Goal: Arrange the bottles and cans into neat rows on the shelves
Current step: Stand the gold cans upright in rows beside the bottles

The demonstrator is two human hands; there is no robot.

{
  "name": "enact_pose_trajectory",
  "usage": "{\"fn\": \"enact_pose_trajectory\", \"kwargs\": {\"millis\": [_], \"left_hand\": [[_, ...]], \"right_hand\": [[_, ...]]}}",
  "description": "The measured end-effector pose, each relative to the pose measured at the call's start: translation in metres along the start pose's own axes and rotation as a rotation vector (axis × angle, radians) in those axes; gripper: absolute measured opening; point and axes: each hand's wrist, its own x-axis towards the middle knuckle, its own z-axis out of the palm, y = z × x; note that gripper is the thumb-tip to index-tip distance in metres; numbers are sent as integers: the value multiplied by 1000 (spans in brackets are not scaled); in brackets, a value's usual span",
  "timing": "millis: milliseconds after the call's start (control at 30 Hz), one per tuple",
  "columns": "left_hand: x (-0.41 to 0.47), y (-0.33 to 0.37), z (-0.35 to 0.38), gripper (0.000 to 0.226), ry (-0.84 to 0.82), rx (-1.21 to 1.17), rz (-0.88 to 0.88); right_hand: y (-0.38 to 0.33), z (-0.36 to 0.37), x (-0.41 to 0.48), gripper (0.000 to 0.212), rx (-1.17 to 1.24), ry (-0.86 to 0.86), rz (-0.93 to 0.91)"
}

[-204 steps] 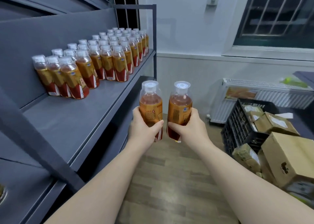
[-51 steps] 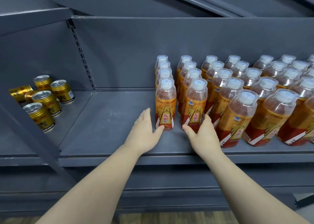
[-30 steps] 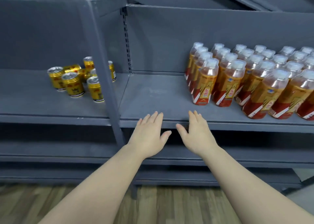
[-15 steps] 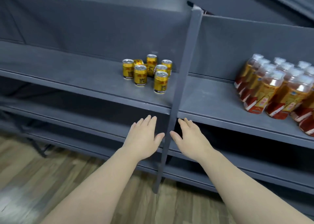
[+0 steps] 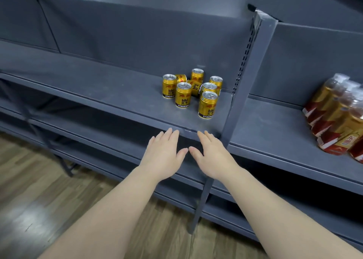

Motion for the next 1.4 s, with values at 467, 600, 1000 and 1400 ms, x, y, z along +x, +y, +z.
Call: {"fn": "enact_pose_trajectory", "kwargs": {"millis": [467,600,1000,1400], "left_hand": [[91,-12,-14,69,-5,45,-73],[124,-29,-14,69,-6,16,-30],[212,-66,-7,82,-15,-280,96],[268,-54,2,103,-46,-621,-24]], "right_hand": [[-7,-18,96,79,143,145,107],[-4,-16,120,83,145,214,187],[-1,-16,166,89,238,436,488],[11,-17,195,100,430,502,633]]}}
